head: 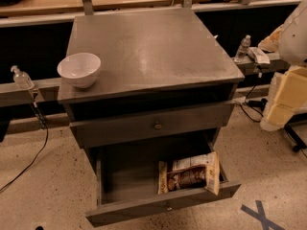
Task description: Pick brown chip bag from middle drawer and place on counter
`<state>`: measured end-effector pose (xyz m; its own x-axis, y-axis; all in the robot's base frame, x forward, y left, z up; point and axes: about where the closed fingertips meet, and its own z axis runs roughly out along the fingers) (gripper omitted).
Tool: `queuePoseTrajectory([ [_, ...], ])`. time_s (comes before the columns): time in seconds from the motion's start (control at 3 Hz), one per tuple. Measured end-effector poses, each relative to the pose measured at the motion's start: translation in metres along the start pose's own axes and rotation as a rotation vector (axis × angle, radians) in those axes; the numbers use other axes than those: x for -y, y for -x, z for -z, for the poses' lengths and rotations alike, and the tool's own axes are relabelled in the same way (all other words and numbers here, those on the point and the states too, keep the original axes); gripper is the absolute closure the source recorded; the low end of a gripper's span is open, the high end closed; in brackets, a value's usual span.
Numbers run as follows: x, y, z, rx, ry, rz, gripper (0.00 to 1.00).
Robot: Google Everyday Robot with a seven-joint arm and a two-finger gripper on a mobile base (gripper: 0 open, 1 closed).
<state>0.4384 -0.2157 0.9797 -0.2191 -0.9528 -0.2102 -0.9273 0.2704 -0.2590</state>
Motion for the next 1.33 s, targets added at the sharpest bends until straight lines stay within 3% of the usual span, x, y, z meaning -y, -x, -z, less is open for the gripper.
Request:
queuePoseTrajectory([
  [0.33,0.0,0.0,0.0,0.0,0.0,0.0,0.0],
  [0.67,-0.004,0.001,0.02,0.059,-0.048,0.027,0.0],
  [1.0,0.001,-0.024,0.057,0.179,-0.139,0.03,0.0],
  [1.33,-0.007,-0.011,0.073,0.283,-0.146,0.07,0.0],
])
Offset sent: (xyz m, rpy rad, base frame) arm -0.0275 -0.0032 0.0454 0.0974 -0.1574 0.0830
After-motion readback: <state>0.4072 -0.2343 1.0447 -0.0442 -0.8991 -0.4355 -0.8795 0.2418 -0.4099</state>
